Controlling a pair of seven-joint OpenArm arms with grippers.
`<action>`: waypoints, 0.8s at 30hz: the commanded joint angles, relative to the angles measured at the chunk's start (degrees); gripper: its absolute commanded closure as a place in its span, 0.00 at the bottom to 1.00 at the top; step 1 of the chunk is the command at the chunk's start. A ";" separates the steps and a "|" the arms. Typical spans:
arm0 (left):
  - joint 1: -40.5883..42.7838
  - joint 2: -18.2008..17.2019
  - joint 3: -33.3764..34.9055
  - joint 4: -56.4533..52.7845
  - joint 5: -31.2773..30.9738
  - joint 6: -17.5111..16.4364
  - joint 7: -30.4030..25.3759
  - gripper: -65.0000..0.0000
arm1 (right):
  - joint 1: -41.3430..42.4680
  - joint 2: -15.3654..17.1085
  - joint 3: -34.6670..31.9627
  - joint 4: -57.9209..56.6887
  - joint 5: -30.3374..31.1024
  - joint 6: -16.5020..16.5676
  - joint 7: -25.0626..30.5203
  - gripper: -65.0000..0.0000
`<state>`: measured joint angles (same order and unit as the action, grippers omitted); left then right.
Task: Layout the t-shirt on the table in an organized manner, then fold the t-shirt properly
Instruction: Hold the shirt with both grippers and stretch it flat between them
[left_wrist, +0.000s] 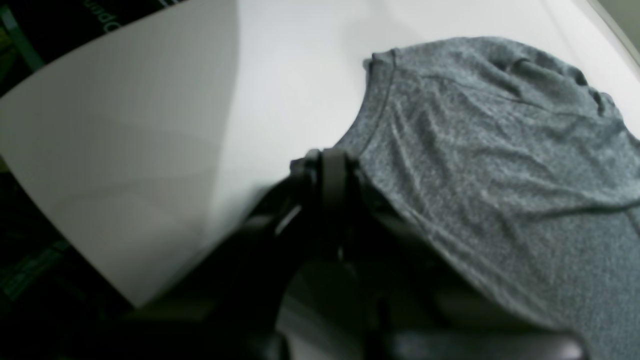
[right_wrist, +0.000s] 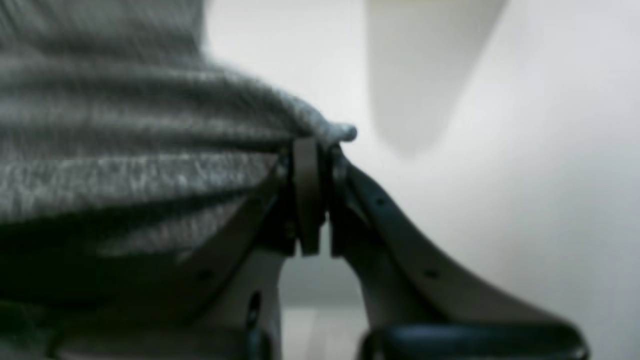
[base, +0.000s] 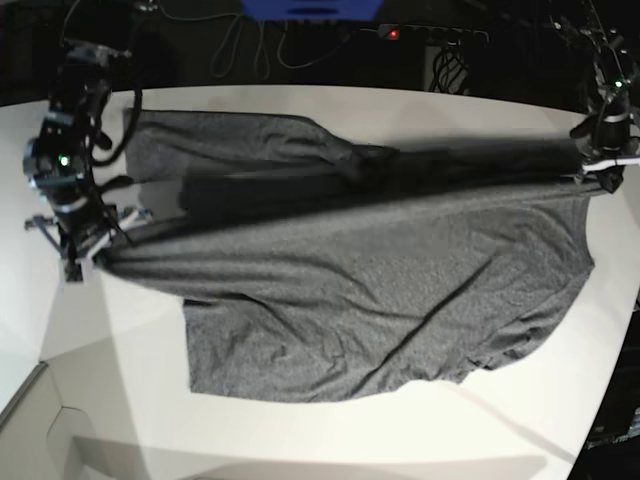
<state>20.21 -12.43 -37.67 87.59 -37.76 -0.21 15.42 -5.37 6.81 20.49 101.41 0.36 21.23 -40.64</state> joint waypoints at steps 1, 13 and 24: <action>-0.03 -1.07 -0.44 1.51 -0.09 -0.01 -1.66 1.00 | -0.74 0.62 0.39 1.14 -0.05 -0.18 1.21 1.00; -0.03 -1.33 -0.09 1.24 0.09 -0.01 -1.66 1.00 | -6.37 0.53 0.48 -3.34 -0.14 -0.35 1.30 1.00; 1.29 -1.42 -0.09 1.07 -0.09 -0.10 -1.66 0.99 | -12.00 0.44 0.39 -2.90 -0.23 -0.09 3.85 1.00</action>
<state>21.69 -12.69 -37.45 87.74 -37.78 -0.19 15.55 -17.10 6.63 20.51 97.41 0.30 21.23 -37.41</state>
